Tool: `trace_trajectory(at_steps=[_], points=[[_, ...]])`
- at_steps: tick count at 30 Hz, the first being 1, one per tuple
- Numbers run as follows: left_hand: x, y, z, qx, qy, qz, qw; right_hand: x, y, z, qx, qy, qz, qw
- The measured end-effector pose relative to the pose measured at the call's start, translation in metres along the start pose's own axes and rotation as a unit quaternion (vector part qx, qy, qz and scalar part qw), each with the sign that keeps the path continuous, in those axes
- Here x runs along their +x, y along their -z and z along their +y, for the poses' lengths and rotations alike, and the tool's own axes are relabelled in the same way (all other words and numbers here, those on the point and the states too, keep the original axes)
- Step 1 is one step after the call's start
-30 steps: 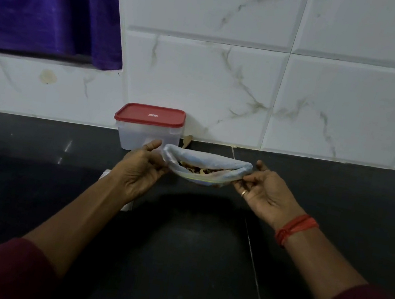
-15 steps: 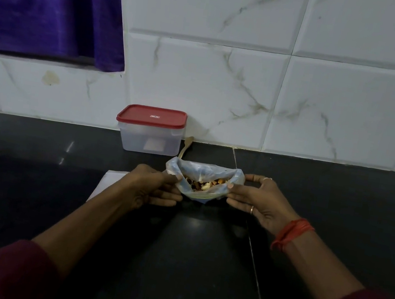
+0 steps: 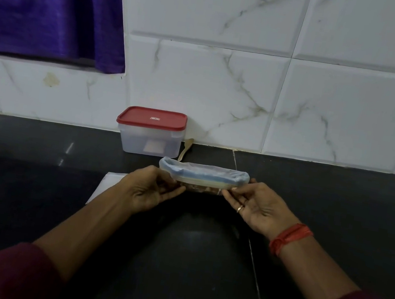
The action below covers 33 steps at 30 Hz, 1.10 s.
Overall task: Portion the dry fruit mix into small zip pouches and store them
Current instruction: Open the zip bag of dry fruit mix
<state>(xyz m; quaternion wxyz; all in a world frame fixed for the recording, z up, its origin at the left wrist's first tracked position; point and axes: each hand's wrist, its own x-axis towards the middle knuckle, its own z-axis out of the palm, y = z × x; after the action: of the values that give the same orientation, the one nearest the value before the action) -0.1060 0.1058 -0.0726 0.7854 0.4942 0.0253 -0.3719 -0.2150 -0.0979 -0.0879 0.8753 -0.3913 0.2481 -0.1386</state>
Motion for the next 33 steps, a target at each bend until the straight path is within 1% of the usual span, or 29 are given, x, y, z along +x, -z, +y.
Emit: trace_trajectory(at_steps=[2,4,5,7,8,9,10,11,12,13,14,15,16,17,19,20,21,23,26,28,31,33], points=[[-0.004,0.000,0.006,0.084,-0.008,0.010,0.996,-0.006,-0.001,-0.005,-0.124,0.020,-0.010,0.992],[-0.011,0.002,0.016,0.214,-0.006,0.024,0.977,-0.013,0.000,-0.014,-0.252,0.035,-0.020,0.967],[-0.014,0.004,0.023,0.291,-0.008,0.032,0.956,-0.014,0.001,-0.019,-0.308,0.038,-0.014,0.951],[-0.021,0.009,0.035,0.433,-0.036,0.045,0.900,-0.019,0.001,-0.027,-0.414,0.050,0.015,0.909],[-0.024,0.011,0.039,0.479,-0.062,0.051,0.874,-0.022,0.001,-0.029,-0.483,0.074,0.037,0.872],[-0.026,0.012,0.041,0.504,-0.097,0.059,0.856,-0.023,0.003,-0.029,-0.567,0.117,0.062,0.813],[-0.026,0.012,0.042,0.512,-0.143,0.065,0.845,-0.022,0.005,-0.028,-0.650,0.175,0.090,0.734],[-0.025,0.011,0.040,0.506,-0.196,0.064,0.837,-0.020,0.008,-0.026,-0.703,0.243,0.106,0.660],[-0.024,0.009,0.037,0.505,-0.248,0.050,0.825,-0.019,0.010,-0.025,-0.715,0.309,0.095,0.620],[-0.022,0.006,0.033,0.523,-0.289,0.023,0.802,-0.019,0.010,-0.025,-0.705,0.366,0.060,0.604],[-0.021,0.004,0.029,0.556,-0.316,-0.012,0.768,-0.018,0.010,-0.026,-0.692,0.407,0.007,0.596],[-0.018,0.002,0.023,0.593,-0.332,-0.043,0.732,-0.018,0.008,-0.026,-0.683,0.424,-0.049,0.593],[-0.015,0.001,0.018,0.629,-0.339,-0.059,0.697,-0.020,0.008,-0.026,-0.684,0.424,-0.092,0.586],[-0.013,-0.001,0.013,0.660,-0.344,-0.054,0.666,-0.022,0.006,-0.027,-0.702,0.416,-0.113,0.567],[-0.011,-0.002,0.008,0.704,-0.351,-0.017,0.617,-0.022,0.008,-0.026,-0.757,0.399,-0.107,0.506],[-0.011,-0.002,0.007,0.721,-0.353,-0.002,0.597,-0.021,0.009,-0.025,-0.775,0.397,-0.097,0.482],[-0.012,-0.001,0.007,0.734,-0.356,0.006,0.578,-0.021,0.010,-0.023,-0.780,0.405,-0.088,0.469],[-0.014,0.001,0.008,0.746,-0.377,0.012,0.549,-0.020,0.011,-0.020,-0.768,0.453,-0.053,0.449],[-0.016,0.002,0.009,0.737,-0.414,0.047,0.533,-0.015,0.012,-0.015,-0.751,0.526,0.012,0.399],[-0.016,0.000,0.008,0.752,-0.407,0.056,0.516,-0.012,0.012,-0.012,-0.755,0.535,0.022,0.379],[-0.013,-0.001,0.007,0.793,-0.372,0.050,0.480,-0.011,0.013,-0.013,-0.776,0.515,0.019,0.364],[-0.013,-0.001,0.007,0.816,-0.353,0.060,0.454,-0.011,0.013,-0.014,-0.772,0.512,0.021,0.376]])
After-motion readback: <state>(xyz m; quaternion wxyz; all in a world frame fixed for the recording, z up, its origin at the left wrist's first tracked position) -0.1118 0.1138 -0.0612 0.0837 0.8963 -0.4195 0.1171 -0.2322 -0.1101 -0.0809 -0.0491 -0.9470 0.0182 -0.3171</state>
